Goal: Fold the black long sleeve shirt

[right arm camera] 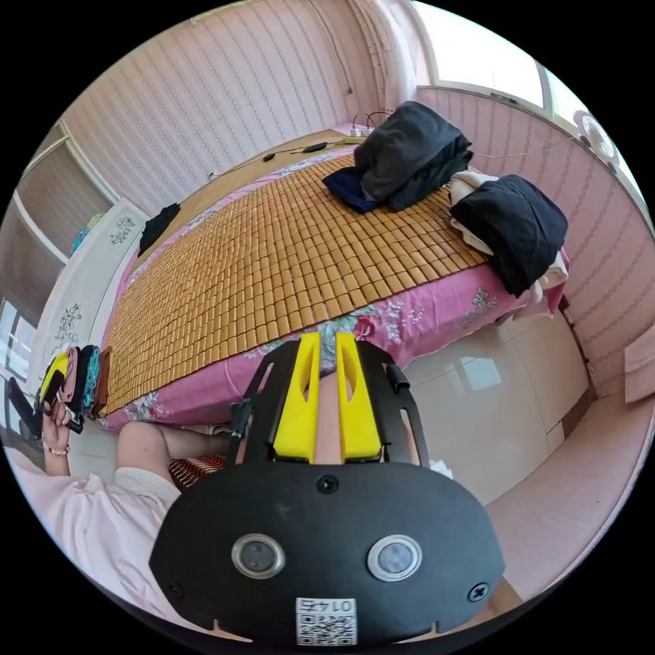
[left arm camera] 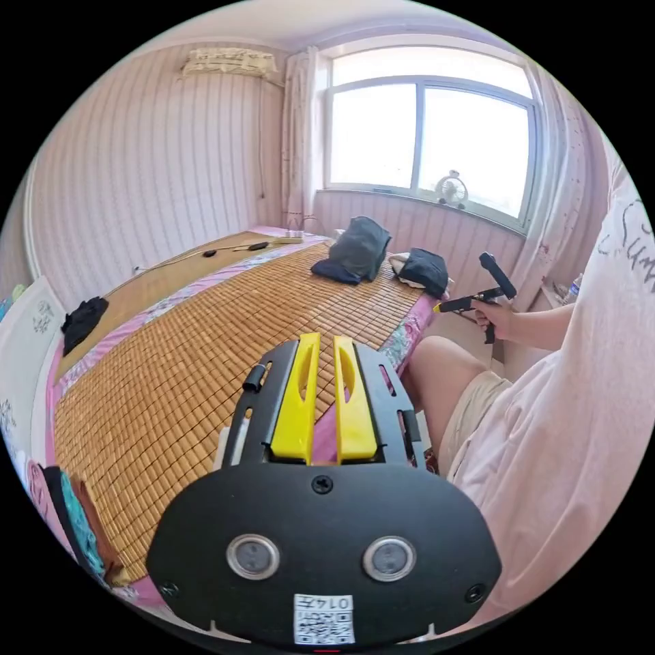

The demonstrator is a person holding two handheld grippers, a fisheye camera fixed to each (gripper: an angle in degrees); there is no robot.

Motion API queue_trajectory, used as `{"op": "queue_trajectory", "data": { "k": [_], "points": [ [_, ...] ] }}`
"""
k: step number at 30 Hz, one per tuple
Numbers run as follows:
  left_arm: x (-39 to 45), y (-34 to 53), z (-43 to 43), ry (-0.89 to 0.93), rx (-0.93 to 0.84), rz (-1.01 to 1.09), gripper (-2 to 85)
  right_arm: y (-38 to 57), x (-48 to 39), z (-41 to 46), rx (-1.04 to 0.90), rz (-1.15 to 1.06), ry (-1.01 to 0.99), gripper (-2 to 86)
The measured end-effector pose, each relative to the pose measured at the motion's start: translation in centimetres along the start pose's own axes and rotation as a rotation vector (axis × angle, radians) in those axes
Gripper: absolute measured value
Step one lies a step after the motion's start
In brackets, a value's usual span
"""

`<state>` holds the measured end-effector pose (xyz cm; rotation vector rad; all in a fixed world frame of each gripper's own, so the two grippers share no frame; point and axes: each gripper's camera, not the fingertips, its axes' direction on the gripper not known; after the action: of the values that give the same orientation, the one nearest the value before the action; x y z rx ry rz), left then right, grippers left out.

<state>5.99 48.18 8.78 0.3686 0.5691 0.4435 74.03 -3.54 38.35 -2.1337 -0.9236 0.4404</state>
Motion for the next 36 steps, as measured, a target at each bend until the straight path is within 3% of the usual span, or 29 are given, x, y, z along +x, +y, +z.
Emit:
{"op": "queue_trajectory", "data": {
  "k": [6,12,18,21,24,29,32,34,36],
  "points": [
    [5.6,-8.2,12.0,0.171,-0.09,0.224,5.8,0.8,5.0,3.0,0.064,-0.046,0.2,6.8],
    [10.1,-16.1,26.2,0.283,-0.121,0.489,7.6,-6.3,8.0,6.7,0.134,-0.118,0.353,10.3],
    [13.6,-24.8,43.0,0.377,-0.187,0.569,8.7,-12.9,11.4,13.0,0.17,-0.066,0.404,11.3],
    [15.1,-28.2,50.4,0.39,-0.215,0.562,9.4,-14.2,14.7,17.1,0.104,0.005,0.383,7.8],
    [16.5,-30.4,56.2,0.402,-0.213,0.558,10.3,-12.5,17.7,16.3,0.181,0.066,0.311,0.1],
    [19.4,-32.1,63.7,0.449,-0.249,0.569,11.5,-7.3,20.5,13.3,0.263,0.091,0.318,-0.2],
    [19.7,-32.7,65.6,0.448,-0.297,0.551,3.4,-6.9,20.6,13.6,0.275,0.021,0.271,1.4],
    [19.5,-32.9,65.0,0.458,-0.274,0.555,0.6,-8.4,20.2,15.8,0.311,-0.021,0.295,9.1],
    [19.3,-32.9,62.9,0.465,-0.2,0.622,-0.4,-10.2,21.6,18.3,0.269,0.049,0.348,10.6]
  ]
}}
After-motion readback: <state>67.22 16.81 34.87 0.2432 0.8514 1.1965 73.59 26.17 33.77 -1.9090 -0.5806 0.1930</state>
